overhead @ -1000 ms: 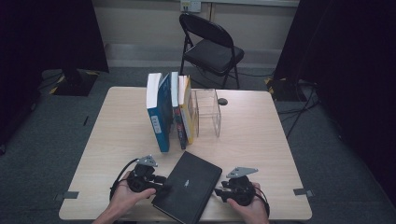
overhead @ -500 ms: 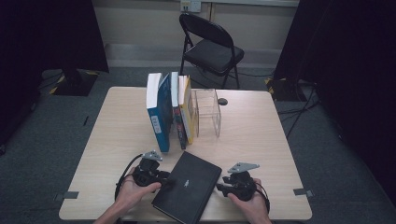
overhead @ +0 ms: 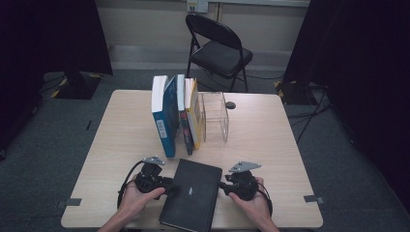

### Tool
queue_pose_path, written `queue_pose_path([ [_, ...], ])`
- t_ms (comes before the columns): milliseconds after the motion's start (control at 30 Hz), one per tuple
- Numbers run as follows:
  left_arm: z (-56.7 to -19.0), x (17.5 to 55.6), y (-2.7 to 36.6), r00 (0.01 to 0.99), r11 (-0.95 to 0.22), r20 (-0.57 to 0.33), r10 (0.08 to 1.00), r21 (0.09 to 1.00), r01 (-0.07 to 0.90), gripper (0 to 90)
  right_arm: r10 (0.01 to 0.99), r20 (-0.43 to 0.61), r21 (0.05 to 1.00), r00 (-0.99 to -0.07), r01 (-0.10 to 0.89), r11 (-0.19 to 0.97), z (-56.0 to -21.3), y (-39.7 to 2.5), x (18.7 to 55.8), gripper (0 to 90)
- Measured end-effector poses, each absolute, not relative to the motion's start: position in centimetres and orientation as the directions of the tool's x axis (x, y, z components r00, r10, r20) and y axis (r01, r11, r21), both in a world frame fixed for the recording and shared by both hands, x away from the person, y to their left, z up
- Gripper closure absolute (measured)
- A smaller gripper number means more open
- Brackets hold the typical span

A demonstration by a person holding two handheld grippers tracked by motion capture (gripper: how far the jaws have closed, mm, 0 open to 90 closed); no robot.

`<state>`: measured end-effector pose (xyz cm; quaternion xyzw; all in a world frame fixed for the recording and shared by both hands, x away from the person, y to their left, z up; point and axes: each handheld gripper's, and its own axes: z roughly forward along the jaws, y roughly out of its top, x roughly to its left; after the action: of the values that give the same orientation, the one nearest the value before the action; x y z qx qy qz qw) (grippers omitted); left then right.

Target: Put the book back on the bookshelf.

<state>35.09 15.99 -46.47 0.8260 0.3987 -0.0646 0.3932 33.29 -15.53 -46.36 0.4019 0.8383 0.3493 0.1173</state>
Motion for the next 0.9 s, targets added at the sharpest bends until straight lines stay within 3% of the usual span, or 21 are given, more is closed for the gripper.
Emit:
queue_pose_path([
  [167, -46.5, 34.8, 15.8, 0.660, -0.371, -0.439, 0.609, 0.578, 0.727, 47.8, 0.756, 0.116, 0.659, -0.644, 0.619, 0.427, -47.2, -16.0, 32.9, 61.6],
  [400, -46.3, 33.1, 16.5, 0.670, -0.408, -0.427, 0.607, 0.556, 0.724, 44.4, 0.759, 0.084, 0.651, -0.646, 0.612, 0.449, -47.2, -14.9, 34.1, 62.7],
  [600, -46.5, 33.6, 16.5, 0.625, -0.337, -0.442, 0.644, 0.569, 0.750, 42.6, 0.759, 0.071, 0.657, -0.647, 0.602, 0.453, -47.4, -14.3, 34.6, 61.3],
  [733, -46.9, 34.8, 16.3, 0.600, -0.310, -0.446, 0.664, 0.567, 0.764, 34.3, 0.749, 0.091, 0.659, -0.657, 0.604, 0.449, -47.4, -14.7, 34.2, 57.6],
  [900, -47.2, 35.6, 16.2, 0.582, -0.283, -0.486, 0.652, 0.557, 0.781, 37.4, 0.744, 0.095, 0.660, -0.661, 0.601, 0.450, -47.4, -14.8, 33.8, 55.7],
])
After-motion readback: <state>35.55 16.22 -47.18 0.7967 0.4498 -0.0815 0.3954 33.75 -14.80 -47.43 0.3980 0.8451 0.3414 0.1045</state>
